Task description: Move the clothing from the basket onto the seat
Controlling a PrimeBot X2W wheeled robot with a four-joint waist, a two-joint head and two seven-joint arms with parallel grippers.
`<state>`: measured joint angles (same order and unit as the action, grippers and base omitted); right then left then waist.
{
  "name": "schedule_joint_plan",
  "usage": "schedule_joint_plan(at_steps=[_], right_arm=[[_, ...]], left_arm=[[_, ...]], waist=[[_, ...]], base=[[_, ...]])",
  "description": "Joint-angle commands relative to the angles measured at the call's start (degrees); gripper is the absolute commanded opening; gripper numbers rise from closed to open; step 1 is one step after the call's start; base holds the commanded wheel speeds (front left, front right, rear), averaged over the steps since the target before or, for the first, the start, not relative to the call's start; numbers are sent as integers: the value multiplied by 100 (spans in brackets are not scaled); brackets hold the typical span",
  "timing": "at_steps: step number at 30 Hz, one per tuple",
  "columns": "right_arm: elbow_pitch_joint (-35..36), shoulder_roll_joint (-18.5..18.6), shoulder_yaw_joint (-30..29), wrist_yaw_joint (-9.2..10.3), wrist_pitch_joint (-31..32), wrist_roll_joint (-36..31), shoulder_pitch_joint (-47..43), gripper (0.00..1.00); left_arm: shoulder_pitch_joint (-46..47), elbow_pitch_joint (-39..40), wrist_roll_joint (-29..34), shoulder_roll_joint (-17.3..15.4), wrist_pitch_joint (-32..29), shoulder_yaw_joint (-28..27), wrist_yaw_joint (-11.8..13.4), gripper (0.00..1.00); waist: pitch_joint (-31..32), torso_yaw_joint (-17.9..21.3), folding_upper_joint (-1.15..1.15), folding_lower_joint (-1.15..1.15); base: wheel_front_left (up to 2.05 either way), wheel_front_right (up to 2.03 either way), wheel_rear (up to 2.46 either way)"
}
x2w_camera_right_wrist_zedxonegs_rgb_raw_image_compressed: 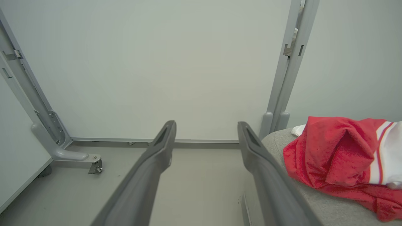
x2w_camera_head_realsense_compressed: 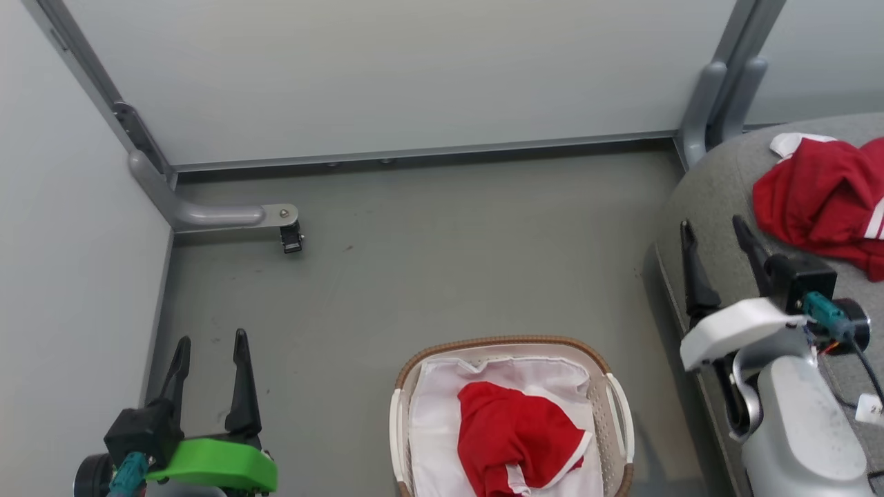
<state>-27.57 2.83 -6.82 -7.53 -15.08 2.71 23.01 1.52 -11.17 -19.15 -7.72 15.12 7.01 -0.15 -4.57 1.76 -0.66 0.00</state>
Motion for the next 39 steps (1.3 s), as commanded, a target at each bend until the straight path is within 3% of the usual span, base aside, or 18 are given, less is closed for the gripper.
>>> schedule_joint_plan(at_steps=[1, 14, 39], right_arm=[[130, 16, 172, 8, -13, 228, -297, 100], [986, 21, 772, 8, -14, 877, -1836, 100], [986, 17, 831, 8, -14, 958, -1928, 100]], left_arm=[[-193, 7, 90, 45, 5, -101, -59, 100], [-853, -127, 407, 377, 4, -472, -418, 100], [-847, -308, 587, 481, 5, -583, -614, 100]], waist=[[289, -297, 66, 0], [452, -304, 66, 0], [546, -207, 66, 0]], base=[[0, 0, 0], [0, 0, 0], [0, 0, 0]])
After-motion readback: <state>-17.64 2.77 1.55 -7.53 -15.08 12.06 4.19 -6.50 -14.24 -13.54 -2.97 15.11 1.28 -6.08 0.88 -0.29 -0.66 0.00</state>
